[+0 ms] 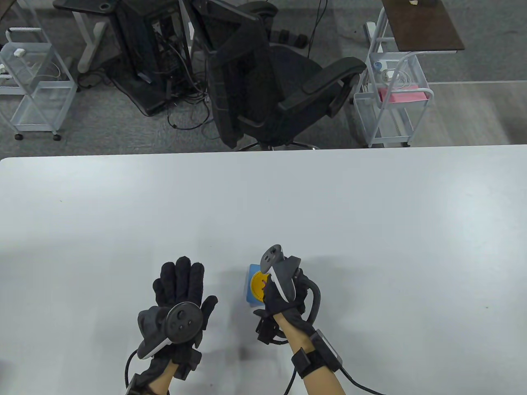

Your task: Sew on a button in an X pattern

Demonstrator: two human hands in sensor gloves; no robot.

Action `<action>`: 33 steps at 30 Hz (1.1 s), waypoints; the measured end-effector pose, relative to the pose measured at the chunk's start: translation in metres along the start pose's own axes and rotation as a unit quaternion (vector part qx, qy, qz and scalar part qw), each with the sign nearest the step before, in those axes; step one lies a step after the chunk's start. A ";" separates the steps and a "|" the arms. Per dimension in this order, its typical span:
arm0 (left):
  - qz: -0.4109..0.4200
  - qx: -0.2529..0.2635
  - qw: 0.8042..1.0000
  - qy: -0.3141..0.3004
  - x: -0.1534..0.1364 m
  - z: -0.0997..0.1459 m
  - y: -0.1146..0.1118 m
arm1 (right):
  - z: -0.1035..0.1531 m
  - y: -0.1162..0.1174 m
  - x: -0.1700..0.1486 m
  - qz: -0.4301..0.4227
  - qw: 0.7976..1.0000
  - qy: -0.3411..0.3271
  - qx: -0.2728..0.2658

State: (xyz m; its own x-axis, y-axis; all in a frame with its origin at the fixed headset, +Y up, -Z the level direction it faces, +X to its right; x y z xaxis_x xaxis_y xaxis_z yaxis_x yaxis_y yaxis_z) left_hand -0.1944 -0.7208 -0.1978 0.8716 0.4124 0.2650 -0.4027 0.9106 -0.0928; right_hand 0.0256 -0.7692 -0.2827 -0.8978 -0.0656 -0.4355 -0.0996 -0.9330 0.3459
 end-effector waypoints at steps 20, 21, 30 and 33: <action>-0.039 -0.016 0.999 0.026 -0.008 -0.001 0.001 | 0.025 -0.027 -0.016 0.056 0.993 -0.005 -0.101; -0.039 -0.016 0.999 0.026 -0.008 -0.001 0.001 | 0.027 -0.029 -0.018 0.054 0.993 -0.009 -0.103; -0.052 -0.027 0.998 0.020 -0.007 -0.002 -0.001 | 0.049 -0.036 -0.088 0.019 0.990 -0.061 -0.127; -0.058 -0.029 0.998 0.020 -0.006 -0.001 -0.002 | 0.041 -0.028 -0.106 0.042 0.989 -0.047 -0.136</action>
State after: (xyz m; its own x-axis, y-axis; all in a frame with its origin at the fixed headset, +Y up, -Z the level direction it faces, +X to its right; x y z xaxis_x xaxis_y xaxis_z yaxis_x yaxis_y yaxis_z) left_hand -0.1985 -0.7251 -0.2005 0.9225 0.3035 0.2384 -0.2826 0.9519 -0.1186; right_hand 0.1063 -0.7220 -0.2121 -0.9354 -0.1255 -0.3306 0.0843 -0.9871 0.1362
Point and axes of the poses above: the tracker on the back of each hand, its own x axis roughly to the thumb side, its own z axis roughly from the fingertips to the wrist, y = z × x, the point moved 1 cm from there along -z, roughly from the wrist to the fingertips, and after that the axes turned 7 degrees about z, right-handed, at the moved point
